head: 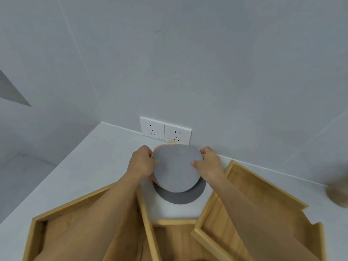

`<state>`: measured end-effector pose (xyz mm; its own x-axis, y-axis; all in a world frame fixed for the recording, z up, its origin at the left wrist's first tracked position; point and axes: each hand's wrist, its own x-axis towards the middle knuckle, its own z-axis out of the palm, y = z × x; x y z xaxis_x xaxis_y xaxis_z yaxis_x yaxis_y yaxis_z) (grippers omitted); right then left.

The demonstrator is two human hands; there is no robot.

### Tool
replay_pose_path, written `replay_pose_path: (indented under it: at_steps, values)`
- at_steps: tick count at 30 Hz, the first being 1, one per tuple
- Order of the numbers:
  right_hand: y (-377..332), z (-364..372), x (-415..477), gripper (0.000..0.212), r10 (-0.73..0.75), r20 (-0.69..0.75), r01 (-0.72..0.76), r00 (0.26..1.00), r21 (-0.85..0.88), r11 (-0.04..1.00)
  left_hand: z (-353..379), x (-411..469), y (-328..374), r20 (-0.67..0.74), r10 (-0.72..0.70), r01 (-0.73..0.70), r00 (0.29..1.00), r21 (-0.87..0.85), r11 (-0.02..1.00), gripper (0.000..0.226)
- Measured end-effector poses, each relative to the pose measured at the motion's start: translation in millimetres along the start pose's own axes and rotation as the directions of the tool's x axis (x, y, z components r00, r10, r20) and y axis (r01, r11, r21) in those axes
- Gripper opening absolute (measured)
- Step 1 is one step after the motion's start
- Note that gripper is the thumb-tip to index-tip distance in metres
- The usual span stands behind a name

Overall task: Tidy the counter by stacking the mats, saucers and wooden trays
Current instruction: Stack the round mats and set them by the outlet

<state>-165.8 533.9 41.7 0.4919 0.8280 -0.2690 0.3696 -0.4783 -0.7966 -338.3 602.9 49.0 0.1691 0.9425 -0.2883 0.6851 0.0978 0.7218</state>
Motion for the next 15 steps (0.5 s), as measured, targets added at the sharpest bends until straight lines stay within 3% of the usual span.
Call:
replay_pose_path:
  at_steps: [5,12,15]
  values:
    - [5.3,6.6,2.8,0.032,0.011,0.03,-0.005,0.999,-0.206,0.978,9.4,5.8,0.0,0.113,0.022,-0.07,0.993,0.443,0.894,0.017]
    - [9.6,9.2,2.5,0.027,0.012,0.036,0.009,0.999,-0.534,0.845,11.3,3.5,-6.3,0.103,0.021,-0.084,0.994,0.659,0.747,0.032]
    - [9.9,9.5,-0.2,0.031,-0.093,-0.002,0.066,0.996,-0.691,0.72,12.7,-2.3,-8.7,0.086,0.092,-0.125,0.992,0.742,0.658,0.037]
